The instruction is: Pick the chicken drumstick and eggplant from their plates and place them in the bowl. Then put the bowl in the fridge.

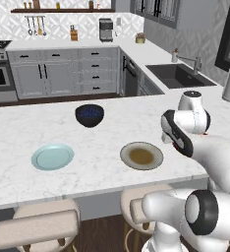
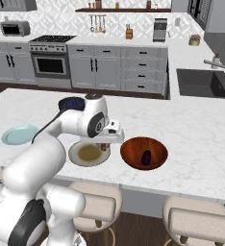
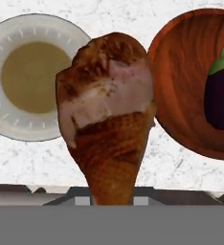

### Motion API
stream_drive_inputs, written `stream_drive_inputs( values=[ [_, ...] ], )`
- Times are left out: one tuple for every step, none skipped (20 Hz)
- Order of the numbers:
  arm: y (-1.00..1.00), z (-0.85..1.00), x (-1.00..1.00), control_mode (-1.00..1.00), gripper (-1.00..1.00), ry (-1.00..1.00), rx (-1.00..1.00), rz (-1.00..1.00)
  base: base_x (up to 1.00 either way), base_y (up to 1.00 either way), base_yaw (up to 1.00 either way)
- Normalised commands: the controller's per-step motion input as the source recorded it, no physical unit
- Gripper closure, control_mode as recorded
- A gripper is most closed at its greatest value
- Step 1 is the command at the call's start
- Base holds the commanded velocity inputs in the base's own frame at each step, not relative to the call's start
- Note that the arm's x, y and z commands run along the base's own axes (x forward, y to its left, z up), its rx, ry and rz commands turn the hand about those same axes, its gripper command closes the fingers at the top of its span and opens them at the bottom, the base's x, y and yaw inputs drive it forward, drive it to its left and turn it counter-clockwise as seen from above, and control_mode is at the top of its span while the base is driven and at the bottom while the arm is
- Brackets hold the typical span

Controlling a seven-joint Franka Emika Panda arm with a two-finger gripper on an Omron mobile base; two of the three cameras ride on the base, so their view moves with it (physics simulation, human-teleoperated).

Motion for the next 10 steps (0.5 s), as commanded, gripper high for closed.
stream_drive_inputs(
  values=[
    [-1.00,0.00,0.42,-1.00,1.00,0.08,0.00,-0.13,0.00,0.00,0.00],
    [-1.00,0.00,0.36,-1.00,1.00,0.10,0.00,-0.12,0.00,0.00,0.00],
    [-1.00,0.00,0.31,-1.00,1.00,0.10,0.00,-0.10,0.00,0.00,0.00],
    [-1.00,0.00,0.56,-1.00,1.00,0.15,0.04,-0.09,0.00,0.00,0.00],
    [-0.89,0.00,0.66,-1.00,1.00,0.15,0.06,-0.08,0.00,0.00,0.00],
    [-0.87,0.00,0.64,-1.00,1.00,0.13,0.10,-0.06,0.00,0.00,0.00],
    [-0.84,0.00,0.61,-1.00,1.00,0.14,0.09,-0.05,0.00,0.00,0.00],
    [-0.88,0.00,0.56,-1.00,1.00,0.15,0.10,-0.05,0.00,0.00,0.00],
    [-0.84,0.00,0.51,-1.00,1.00,0.15,0.08,-0.04,0.00,0.00,0.00],
    [-0.75,-0.04,0.48,-1.00,1.00,0.15,0.06,-0.04,0.00,0.00,0.00]
  ],
)
